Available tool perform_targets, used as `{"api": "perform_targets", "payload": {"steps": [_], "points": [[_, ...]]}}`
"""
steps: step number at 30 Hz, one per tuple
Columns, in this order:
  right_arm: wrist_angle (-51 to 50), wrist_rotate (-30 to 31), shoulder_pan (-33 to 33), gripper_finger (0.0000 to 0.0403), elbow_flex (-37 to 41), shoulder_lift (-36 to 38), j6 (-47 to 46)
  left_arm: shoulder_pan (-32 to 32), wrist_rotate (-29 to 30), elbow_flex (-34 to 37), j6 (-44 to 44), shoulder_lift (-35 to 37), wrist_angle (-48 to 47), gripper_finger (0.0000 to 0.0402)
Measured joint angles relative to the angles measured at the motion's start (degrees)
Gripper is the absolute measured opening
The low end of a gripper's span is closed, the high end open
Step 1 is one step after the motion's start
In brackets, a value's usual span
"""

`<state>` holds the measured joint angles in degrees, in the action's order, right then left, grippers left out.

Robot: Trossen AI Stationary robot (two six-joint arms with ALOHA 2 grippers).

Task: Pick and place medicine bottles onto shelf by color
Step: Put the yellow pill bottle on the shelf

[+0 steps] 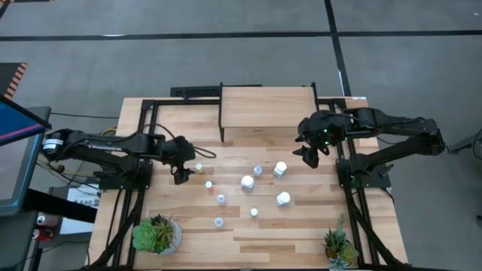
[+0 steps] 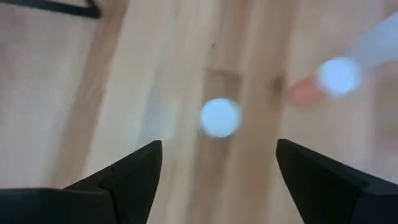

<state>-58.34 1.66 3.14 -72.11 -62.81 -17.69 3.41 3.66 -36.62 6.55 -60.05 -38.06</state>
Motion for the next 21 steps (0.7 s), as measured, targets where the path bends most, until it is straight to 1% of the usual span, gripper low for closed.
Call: {"api": "perform_targets", "payload": {"steps": [2,9,12,15,18,21], "points": [[-0.1,0.0,0.0,0.027,0.0,0.1,-0.3,-0.6,2.0,0.0,-1.2,-2.6,0.6,0.0296],[0.1,0.0,0.0,0.027,0.0,0.3,-0.4,-1.1,1.6,0.0,-1.6,-11.2,6.0,0.0294],[0.1,0.0,0.0,0.027,0.0,0.3,-0.4,-1.1,1.6,0.0,-1.6,-13.6,8.7,0.0294],[0.1,0.0,0.0,0.027,0.0,0.4,-0.4,-1.1,1.6,0.0,-1.6,-14.5,9.5,0.0292],[0.1,0.0,0.0,0.027,0.0,0.4,-0.4,-1.1,1.5,0.0,-1.6,-14.8,9.0,0.0273],[0.1,-0.1,0.0,0.027,0.0,0.4,-0.4,-1.1,0.7,0.0,-1.6,-14.8,9.2,0.0235]]}}
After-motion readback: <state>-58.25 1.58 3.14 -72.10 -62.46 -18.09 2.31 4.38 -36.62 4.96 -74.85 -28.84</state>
